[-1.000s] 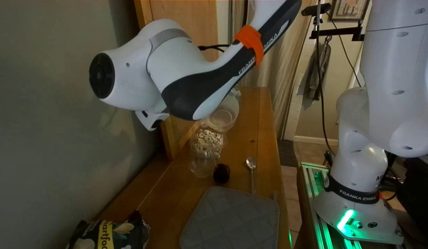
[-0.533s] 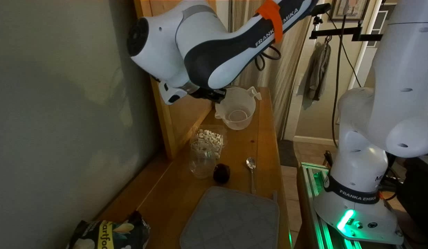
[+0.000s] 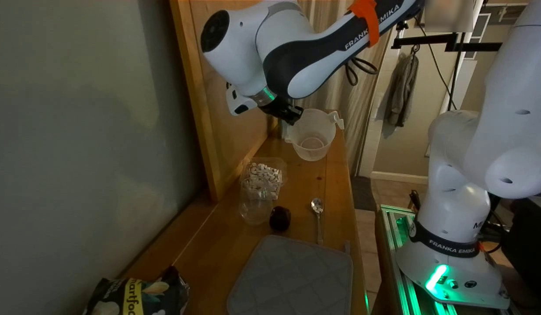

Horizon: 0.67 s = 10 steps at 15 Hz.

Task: Pour the contents of the plastic jar into the glass jar

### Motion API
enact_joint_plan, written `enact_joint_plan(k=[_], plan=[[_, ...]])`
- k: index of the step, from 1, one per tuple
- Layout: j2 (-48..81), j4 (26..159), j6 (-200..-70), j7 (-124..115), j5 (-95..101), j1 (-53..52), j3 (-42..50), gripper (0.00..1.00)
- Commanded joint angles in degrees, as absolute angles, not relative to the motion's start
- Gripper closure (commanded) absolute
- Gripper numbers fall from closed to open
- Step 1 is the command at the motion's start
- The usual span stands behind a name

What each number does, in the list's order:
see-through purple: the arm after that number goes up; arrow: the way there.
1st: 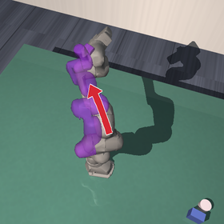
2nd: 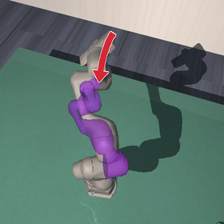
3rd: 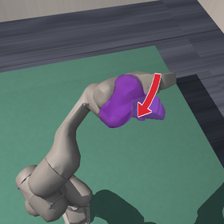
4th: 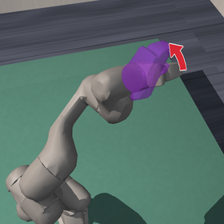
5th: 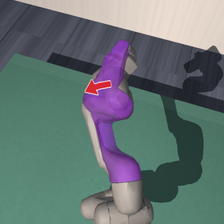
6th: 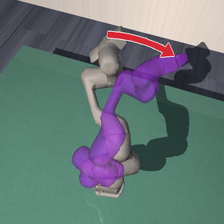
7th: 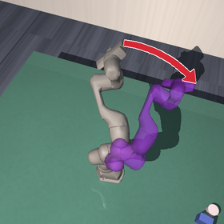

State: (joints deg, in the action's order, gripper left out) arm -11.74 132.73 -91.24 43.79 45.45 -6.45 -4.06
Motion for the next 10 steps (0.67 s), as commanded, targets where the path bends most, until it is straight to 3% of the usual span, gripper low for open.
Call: enact_joint_plan(k=[1,10], plan=[[-11.5,132.6,-91.0,43.7,45.4,-6.9,-4.0,0.96],[-15.5,134.5,-103.5,46.9,37.7,0.3,7.7,0.99]])
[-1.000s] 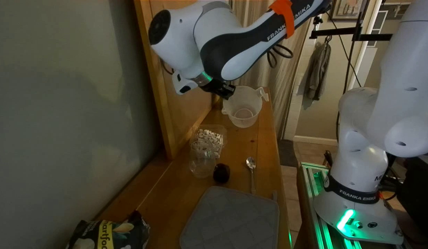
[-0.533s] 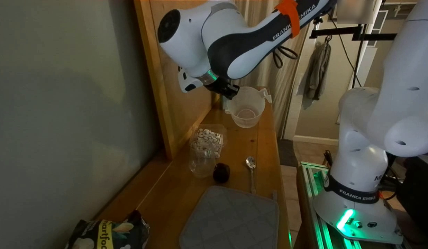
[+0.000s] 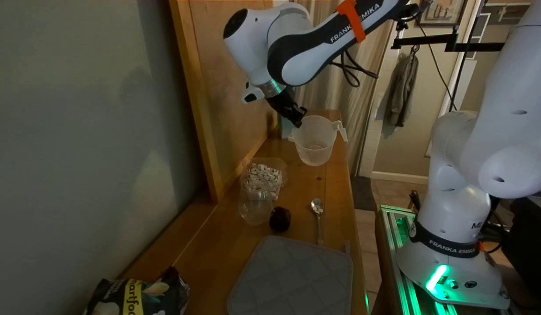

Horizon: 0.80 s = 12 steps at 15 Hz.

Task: Pour the contents of the plastic jar into the glass jar

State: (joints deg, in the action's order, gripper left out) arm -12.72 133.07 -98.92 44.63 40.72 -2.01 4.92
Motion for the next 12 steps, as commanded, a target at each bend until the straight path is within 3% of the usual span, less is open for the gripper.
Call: enact_joint_plan(k=[1,6,12], plan=[[-15.4,134.8,-105.7,47.1,37.2,1.2,8.8,0.99],[-14.2,134.4,-112.1,50.5,30.5,4.1,12.9,0.99],[-13.5,134.0,-110.1,52.4,23.3,7.0,14.9,0.99]])
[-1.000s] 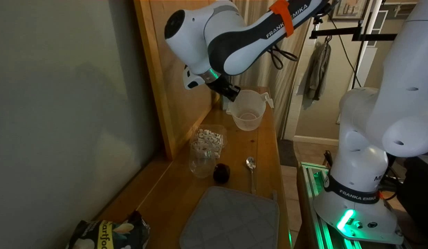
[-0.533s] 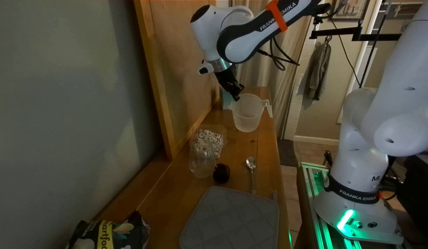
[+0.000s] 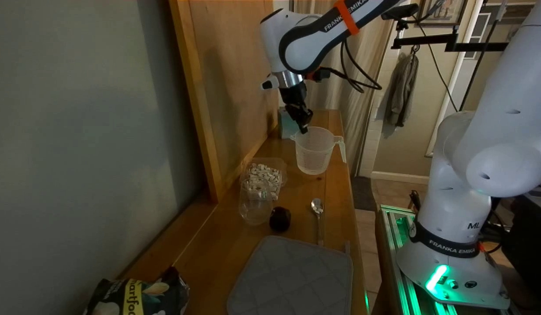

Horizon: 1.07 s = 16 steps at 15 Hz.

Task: Pour the contents of the plastic jar into the glass jar

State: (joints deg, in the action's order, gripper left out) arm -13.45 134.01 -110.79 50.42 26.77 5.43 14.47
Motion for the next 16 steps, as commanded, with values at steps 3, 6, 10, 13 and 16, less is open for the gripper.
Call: enact_joint_plan(k=[3,6,10,13,16], plan=[[-12.7,134.2,-111.1,53.3,20.9,7.9,15.9,0.99],[-11.7,134.7,-112.2,53.8,19.0,8.9,16.8,0.99],[-10.4,134.8,-112.4,54.8,17.4,9.7,17.4,0.99],[-9.5,134.7,-112.6,55.4,16.6,10.2,17.5,0.99],[-8.7,134.5,-112.8,55.9,15.5,10.7,17.6,0.99]])
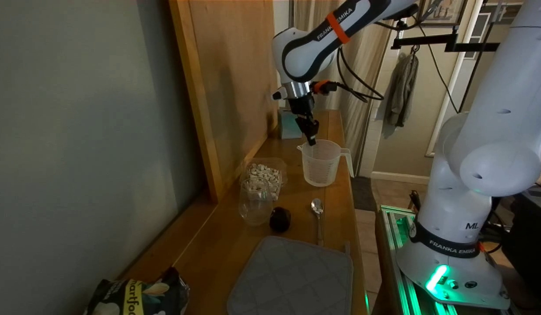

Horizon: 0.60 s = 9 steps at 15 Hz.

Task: Pour the contents of the plastic jar into the glass jar

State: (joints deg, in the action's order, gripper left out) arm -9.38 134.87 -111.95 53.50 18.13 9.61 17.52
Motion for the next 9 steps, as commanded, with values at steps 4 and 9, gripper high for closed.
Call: enact_joint_plan(k=[4,9], plan=[[-8.5,134.5,-112.7,57.0,14.0,11.2,17.6,0.99],[-10.5,135.3,-112.4,56.0,15.3,11.0,16.7,0.50]])
